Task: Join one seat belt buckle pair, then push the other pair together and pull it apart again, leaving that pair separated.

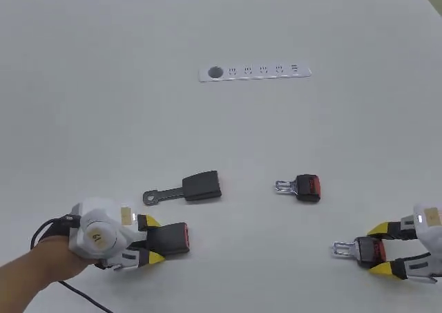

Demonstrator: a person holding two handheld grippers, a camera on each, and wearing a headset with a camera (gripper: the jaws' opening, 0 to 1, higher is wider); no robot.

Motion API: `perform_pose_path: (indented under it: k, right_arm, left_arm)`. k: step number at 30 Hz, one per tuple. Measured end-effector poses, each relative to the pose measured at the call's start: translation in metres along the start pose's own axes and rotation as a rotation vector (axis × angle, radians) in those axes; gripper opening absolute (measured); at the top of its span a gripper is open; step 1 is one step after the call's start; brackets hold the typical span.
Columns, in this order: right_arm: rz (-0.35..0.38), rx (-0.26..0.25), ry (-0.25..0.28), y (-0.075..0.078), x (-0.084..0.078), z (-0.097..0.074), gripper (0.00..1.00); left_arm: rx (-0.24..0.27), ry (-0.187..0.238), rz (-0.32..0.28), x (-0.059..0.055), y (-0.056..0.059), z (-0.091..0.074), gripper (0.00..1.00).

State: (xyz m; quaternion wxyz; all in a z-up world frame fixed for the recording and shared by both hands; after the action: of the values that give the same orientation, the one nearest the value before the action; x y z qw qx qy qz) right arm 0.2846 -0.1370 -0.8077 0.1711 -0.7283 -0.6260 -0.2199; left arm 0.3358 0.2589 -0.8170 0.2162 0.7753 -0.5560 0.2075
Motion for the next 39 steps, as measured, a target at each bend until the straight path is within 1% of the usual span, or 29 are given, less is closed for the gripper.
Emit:
perform_pose_path:
  k: [4, 7, 11, 12, 17, 21, 25, 30, 31, 36, 38, 39]
  right_arm:
    - [0.000, -0.013, 0.017, 0.000, -0.002, 0.000, 0.35]
    - [0.014, -0.012, 0.030, 0.000, -0.002, 0.000, 0.35]
    - [0.009, 0.001, 0.037, 0.000, -0.001, 0.001, 0.35]
    - [0.020, 0.006, 0.045, -0.001, 0.001, 0.002, 0.35]
    - [0.031, 0.011, 0.066, 0.000, 0.008, 0.008, 0.35]
    - [0.047, 0.008, 0.102, 0.001, 0.020, 0.018, 0.34]
    - [0.048, 0.004, 0.127, 0.002, 0.037, 0.031, 0.35]
    - [0.035, 0.010, 0.171, 0.003, 0.053, 0.045, 0.35]
    - [0.040, 0.008, 0.168, 0.004, 0.055, 0.047, 0.35]
    - [0.039, 0.004, 0.190, 0.003, 0.078, 0.063, 0.35]
    - [0.034, 0.016, 0.220, 0.001, 0.091, 0.069, 0.35]
    - [0.032, 0.017, 0.225, 0.000, 0.094, 0.071, 0.35]
  left_arm:
    - [-0.012, -0.019, 0.022, 0.001, 0.000, 0.000, 0.34]
    - [-0.020, -0.027, 0.035, 0.001, 0.000, 0.001, 0.33]
    - [-0.024, -0.022, 0.032, 0.001, 0.000, 0.001, 0.33]
    - [-0.025, -0.021, 0.030, 0.001, 0.000, 0.000, 0.33]
    - [-0.031, -0.017, 0.025, 0.001, 0.000, 0.000, 0.33]
    - [-0.038, -0.018, 0.031, 0.001, 0.000, -0.001, 0.33]
    - [-0.041, -0.024, 0.044, 0.002, 0.000, -0.001, 0.33]
    - [-0.051, -0.037, 0.064, 0.003, 0.000, 0.000, 0.33]
    - [-0.053, -0.038, 0.066, 0.003, 0.000, 0.000, 0.33]
    - [-0.058, -0.042, 0.072, 0.004, 0.000, 0.000, 0.33]
    - [-0.057, -0.045, 0.071, 0.004, 0.000, 0.000, 0.33]
    - [-0.057, -0.048, 0.072, 0.004, 0.000, 0.000, 0.33]
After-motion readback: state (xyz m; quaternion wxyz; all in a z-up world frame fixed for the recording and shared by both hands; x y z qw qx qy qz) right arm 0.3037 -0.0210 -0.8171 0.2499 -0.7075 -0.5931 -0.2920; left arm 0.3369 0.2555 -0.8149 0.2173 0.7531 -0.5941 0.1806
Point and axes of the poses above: the centre of the closed fingertips' face, and the gripper's own axes: z roughly forward along the fingers, y roughly to its right, x roughly out of its top, the point moved 4 cm from there along -z, roughly backward along the fingers, and after that the axes turned 11 degrees about -z, right-handed, at the moved point
